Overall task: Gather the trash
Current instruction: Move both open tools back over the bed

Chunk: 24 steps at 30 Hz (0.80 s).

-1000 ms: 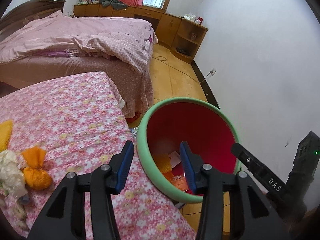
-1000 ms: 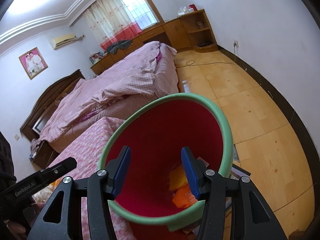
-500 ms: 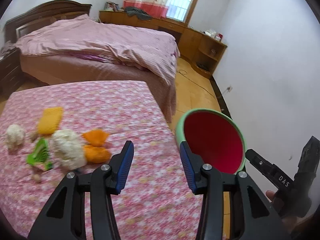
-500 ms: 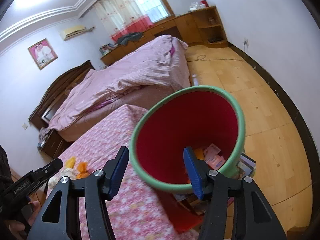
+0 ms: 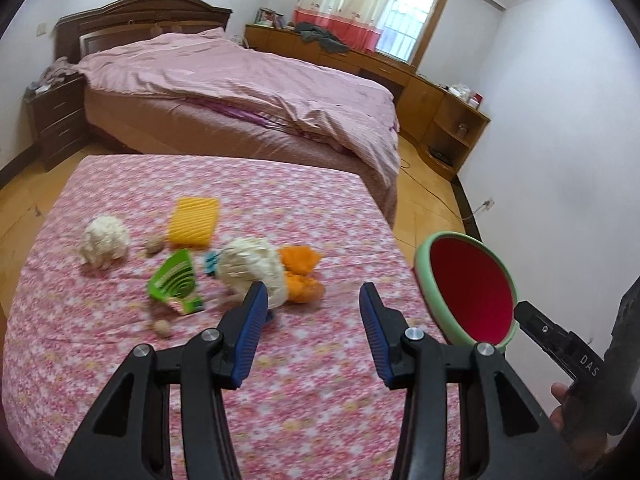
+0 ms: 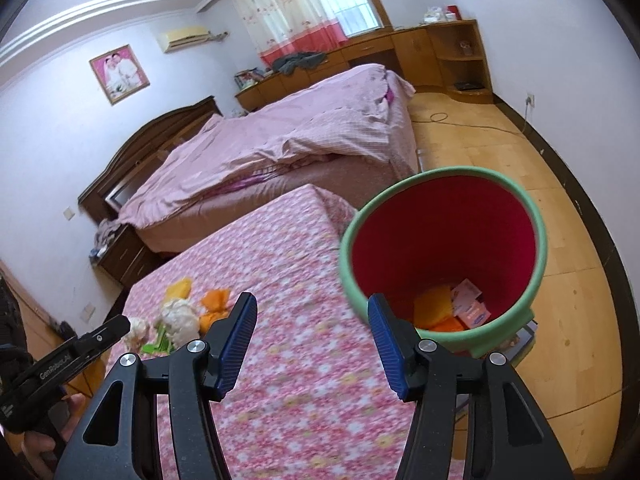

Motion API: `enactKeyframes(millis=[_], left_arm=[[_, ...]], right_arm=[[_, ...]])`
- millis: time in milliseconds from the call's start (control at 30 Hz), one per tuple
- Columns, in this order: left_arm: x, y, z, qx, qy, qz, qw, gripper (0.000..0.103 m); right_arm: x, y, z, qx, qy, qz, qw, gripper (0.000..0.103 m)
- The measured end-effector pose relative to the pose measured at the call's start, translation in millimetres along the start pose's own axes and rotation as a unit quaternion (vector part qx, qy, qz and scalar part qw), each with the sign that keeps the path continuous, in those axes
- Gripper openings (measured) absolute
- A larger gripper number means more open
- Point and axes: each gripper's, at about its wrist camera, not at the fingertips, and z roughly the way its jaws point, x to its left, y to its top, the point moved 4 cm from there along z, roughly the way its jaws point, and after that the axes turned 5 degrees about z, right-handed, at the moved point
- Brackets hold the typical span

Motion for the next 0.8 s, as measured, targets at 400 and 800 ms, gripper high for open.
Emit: enactKeyframes(millis=[400,800], left_arm=[[75.4,-4.3,-15.8,-0.014,0.038,-0.038,0.9985,0.047],[147.6,-0.6,6.8,0.002,0.093,-0.057,0.994,0.047]], right_arm=[[49.4,-24.0,19.5,0.031,0.006,-0.037,0.999,0.059],[73.8,-33.8,44.9,0.054,0.008,-0.045,0.998,0.059]])
